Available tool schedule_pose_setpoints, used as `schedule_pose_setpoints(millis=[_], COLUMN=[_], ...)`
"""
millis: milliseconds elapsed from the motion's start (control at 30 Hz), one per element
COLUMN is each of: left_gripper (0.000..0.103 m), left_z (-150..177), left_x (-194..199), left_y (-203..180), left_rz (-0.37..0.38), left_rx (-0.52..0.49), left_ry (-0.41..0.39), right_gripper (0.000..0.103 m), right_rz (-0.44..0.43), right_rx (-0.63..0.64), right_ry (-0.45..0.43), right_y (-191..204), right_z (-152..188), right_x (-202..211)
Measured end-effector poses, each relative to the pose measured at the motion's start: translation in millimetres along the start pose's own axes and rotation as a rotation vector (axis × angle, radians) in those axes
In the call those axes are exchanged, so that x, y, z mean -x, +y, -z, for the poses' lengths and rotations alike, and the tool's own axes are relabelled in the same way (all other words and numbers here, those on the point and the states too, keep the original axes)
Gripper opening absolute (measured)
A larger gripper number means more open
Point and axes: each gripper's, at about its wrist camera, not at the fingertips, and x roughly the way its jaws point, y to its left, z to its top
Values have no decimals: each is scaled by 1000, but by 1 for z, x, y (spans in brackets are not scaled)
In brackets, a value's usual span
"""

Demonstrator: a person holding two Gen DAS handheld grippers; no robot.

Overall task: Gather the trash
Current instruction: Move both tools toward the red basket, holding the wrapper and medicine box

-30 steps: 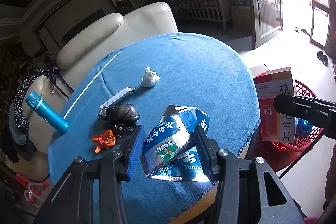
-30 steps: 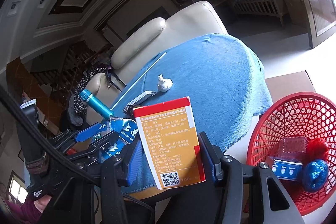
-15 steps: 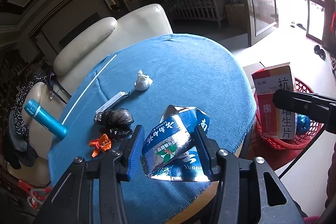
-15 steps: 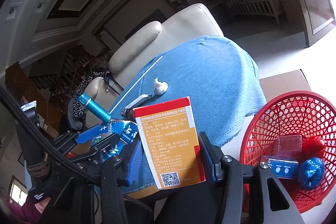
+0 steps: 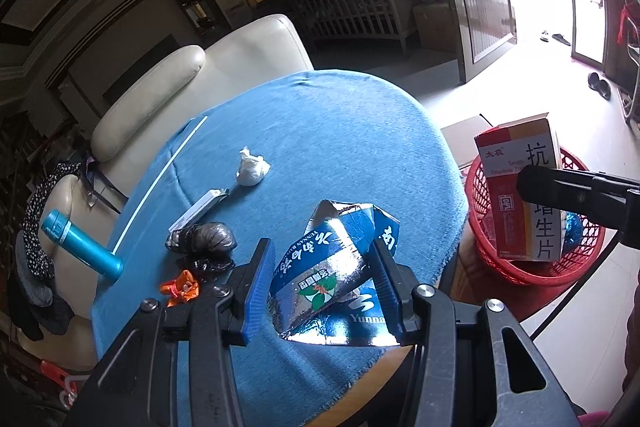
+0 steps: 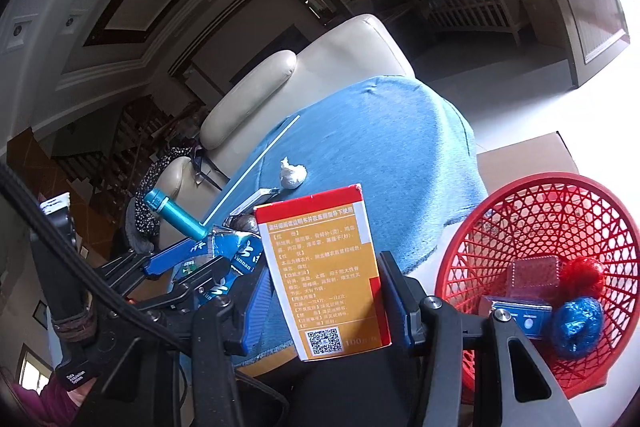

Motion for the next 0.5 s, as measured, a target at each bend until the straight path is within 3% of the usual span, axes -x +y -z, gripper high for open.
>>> schedule_pose_setpoints(millis=[500], left_gripper=[50], left_z=[-11], left_x=[1], left_y=[-26], left_rz=[26], left_rx=[-54], left_ry=[-1], right_gripper=[53], right_rz=[16], right_rx=[-29], right_ry=[-24], right_y=[-19], right_z=[0], right_x=[18])
